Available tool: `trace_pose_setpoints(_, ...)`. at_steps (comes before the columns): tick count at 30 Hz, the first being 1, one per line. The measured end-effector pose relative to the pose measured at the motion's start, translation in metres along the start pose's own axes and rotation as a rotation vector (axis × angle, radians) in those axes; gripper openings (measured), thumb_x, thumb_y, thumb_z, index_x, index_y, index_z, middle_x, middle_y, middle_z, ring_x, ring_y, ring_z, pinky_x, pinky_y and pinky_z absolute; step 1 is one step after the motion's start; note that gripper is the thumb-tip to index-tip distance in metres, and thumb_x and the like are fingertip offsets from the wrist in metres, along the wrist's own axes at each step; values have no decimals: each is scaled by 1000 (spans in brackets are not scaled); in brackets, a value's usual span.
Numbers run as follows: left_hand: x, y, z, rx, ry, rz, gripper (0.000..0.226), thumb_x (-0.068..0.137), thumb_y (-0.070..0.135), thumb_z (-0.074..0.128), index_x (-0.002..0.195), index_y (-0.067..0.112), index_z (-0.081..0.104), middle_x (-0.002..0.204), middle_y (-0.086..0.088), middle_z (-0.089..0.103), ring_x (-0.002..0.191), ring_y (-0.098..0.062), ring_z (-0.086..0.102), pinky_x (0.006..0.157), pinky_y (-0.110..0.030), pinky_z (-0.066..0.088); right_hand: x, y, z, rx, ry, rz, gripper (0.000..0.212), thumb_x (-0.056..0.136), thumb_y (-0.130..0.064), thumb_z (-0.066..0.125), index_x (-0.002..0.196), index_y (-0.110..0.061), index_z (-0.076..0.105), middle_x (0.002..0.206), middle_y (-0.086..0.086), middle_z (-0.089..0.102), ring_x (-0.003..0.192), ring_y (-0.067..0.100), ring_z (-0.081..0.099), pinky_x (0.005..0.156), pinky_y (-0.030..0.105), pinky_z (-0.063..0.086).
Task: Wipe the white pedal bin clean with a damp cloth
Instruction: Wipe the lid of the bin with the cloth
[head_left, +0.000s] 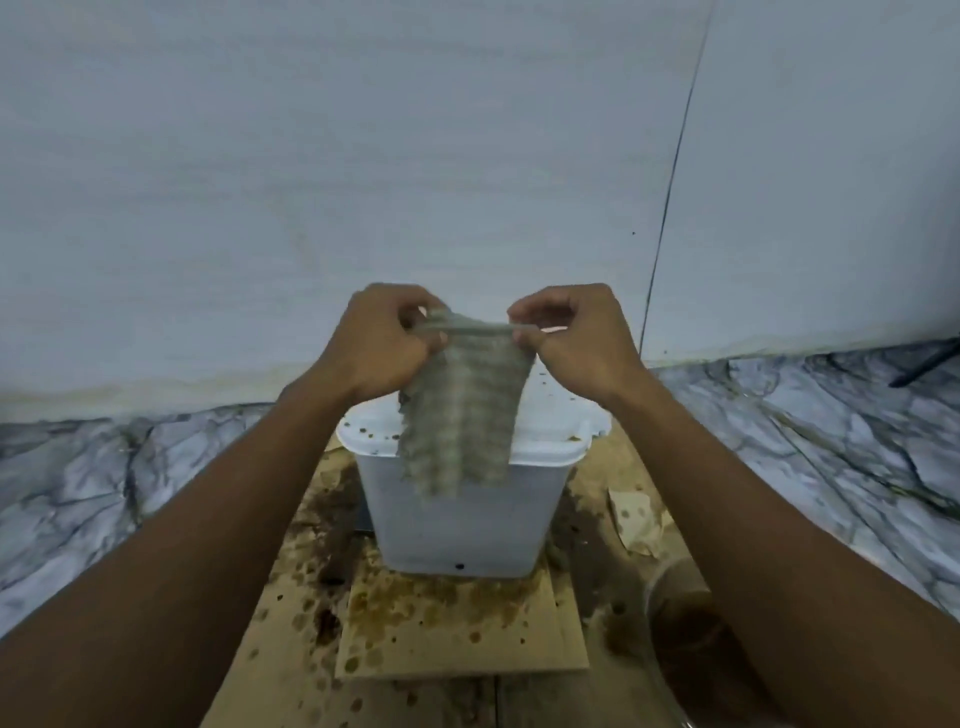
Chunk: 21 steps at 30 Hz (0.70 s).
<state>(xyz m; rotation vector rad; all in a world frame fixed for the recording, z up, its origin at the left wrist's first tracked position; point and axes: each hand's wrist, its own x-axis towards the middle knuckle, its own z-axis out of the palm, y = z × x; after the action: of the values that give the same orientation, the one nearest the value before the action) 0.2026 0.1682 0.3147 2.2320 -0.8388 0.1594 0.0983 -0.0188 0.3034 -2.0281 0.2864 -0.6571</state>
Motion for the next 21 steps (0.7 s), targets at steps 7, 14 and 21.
trace_pose_setpoints(7,-7,-28,81,393,-138,34,61,99,43,50,153,21,36,162,-6,29,150,-26,17,121,-44,14,-28,83,28,-551,-309,-3,59,85,-32,72,141,-24,54,153,-4,43,149,14,23,120,37,26)
trace_pose_setpoints(14,11,-39,105,480,-409,-56,66,102,60,18,160,28,14,168,-9,6,155,-25,-2,125,-46,0,-34,99,26,-650,-466,-114,78,93,-47,62,157,-26,23,167,-5,9,153,11,-7,122,31,0)
trace_pose_setpoints(21,14,-22,124,518,-489,11,60,105,50,13,160,29,1,168,-4,-5,154,-22,-10,124,-48,-6,-35,105,23,-622,-467,-131,78,95,-44,60,158,-24,20,167,-3,8,153,11,-3,120,24,-8)
